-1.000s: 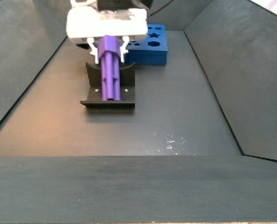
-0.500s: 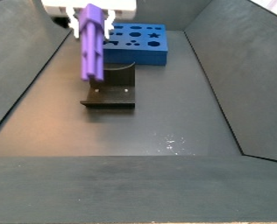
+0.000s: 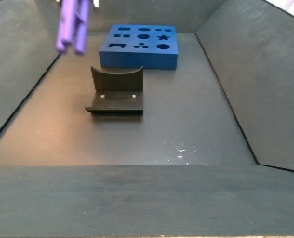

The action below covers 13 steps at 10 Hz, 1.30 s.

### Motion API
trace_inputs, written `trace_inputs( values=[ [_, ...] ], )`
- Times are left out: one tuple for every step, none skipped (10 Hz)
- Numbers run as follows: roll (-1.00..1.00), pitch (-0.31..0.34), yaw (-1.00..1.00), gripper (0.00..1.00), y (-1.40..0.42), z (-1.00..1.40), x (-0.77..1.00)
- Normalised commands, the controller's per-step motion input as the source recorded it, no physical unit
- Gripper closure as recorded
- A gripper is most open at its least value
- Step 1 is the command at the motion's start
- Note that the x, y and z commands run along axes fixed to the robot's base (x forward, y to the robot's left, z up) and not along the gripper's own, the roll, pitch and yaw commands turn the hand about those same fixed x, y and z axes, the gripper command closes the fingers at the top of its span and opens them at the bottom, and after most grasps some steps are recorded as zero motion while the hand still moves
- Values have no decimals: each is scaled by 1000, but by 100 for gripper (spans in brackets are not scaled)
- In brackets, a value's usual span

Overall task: Pick up the 3 prong object. Move up. Rotate the 3 prong object. Place the 3 prong object on the fixture. Regrasp the 3 prong object. Move to above the board. Insert the 3 prong object.
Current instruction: Move to above the board.

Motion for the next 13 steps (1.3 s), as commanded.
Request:
trace_inputs(
  values=[
    [8,46,-213,100,55,375,54],
    [-1000,71,-238,100,-1000,475,-821],
    [-1000,75,-224,100,-1000,455,-833],
    [-1000,73,-223,100,-1000,490,-886],
    [-1000,77,-222,100,-1000,484,-908],
    [-1000,99,-220,100,-1000,482,-898],
    [-1000,113,-215,100,-1000,488,-906],
    [-1000,121,-207,100,-1000,488,-928],
    [-1000,129,-197,100,-1000,501,-966],
    [-1000,129,-189,100,-797,415,-810],
    [-1000,129,-177,100,-481,251,-538],
    [-1000,136,-163,100,-256,128,-312],
    [-1000,138,-136,100,-119,65,-151]
  ],
)
